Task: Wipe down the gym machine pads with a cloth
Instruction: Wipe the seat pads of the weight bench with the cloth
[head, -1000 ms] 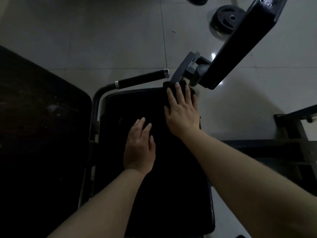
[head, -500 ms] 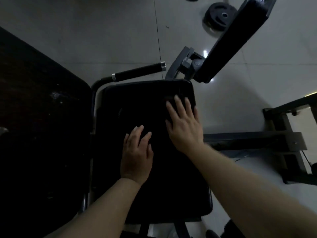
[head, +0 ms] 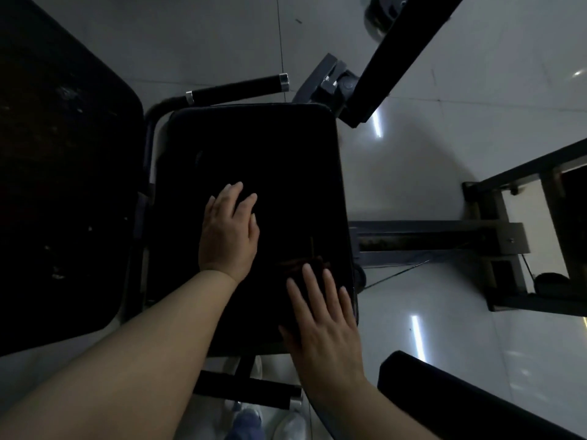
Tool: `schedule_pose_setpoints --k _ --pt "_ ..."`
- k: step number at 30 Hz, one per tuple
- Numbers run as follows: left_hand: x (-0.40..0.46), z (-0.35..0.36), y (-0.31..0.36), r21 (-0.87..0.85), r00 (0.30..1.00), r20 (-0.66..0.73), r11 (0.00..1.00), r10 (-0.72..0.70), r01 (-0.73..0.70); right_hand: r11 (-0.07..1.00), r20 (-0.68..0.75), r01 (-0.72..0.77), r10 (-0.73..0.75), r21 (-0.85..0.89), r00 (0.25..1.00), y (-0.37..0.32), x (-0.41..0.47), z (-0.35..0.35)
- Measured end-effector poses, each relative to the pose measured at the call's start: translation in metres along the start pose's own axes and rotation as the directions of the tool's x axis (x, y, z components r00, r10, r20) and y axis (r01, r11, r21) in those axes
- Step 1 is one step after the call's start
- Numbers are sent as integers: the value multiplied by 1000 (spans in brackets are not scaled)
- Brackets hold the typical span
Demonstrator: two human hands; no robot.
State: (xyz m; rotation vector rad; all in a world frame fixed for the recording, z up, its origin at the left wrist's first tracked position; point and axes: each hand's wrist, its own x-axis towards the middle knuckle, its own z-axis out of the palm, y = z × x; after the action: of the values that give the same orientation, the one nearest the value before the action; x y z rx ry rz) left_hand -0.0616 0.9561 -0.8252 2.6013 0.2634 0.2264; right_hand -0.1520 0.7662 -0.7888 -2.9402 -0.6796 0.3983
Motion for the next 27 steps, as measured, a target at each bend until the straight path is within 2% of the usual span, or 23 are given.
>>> schedule_pose_setpoints --k 2,5,7,9,12,19,23,27 --pt "-3 -2 7 41 999 -4 999 -36 36 1000 -35 2 -2 -3 999 8 11 0" --pt "-28 0 24 70 997 13 994 -81 79 993 -102 -113 117 44 988 19 65 -18" --pt "-47 6 35 93 998 44 995 -50 46 965 -60 -221 231 140 971 28 103 -33" --pt "-56 10 37 89 997 52 995 -53 48 949 -39 -257 268 182 963 31 118 -39" --pt "-55 9 35 67 998 34 997 -50 48 954 -55 -251 263 163 963 25 96 -29" --pt "-57 12 34 52 999 22 998 -31 30 971 -169 -180 206 157 964 13 -33 20" --pt "-57 13 34 48 999 19 998 -41 40 974 -185 -153 183 166 966 27 8 4" --pt "-56 14 33 31 999 0 999 -39 39 911 -71 -222 262 348 963 44 90 -30"
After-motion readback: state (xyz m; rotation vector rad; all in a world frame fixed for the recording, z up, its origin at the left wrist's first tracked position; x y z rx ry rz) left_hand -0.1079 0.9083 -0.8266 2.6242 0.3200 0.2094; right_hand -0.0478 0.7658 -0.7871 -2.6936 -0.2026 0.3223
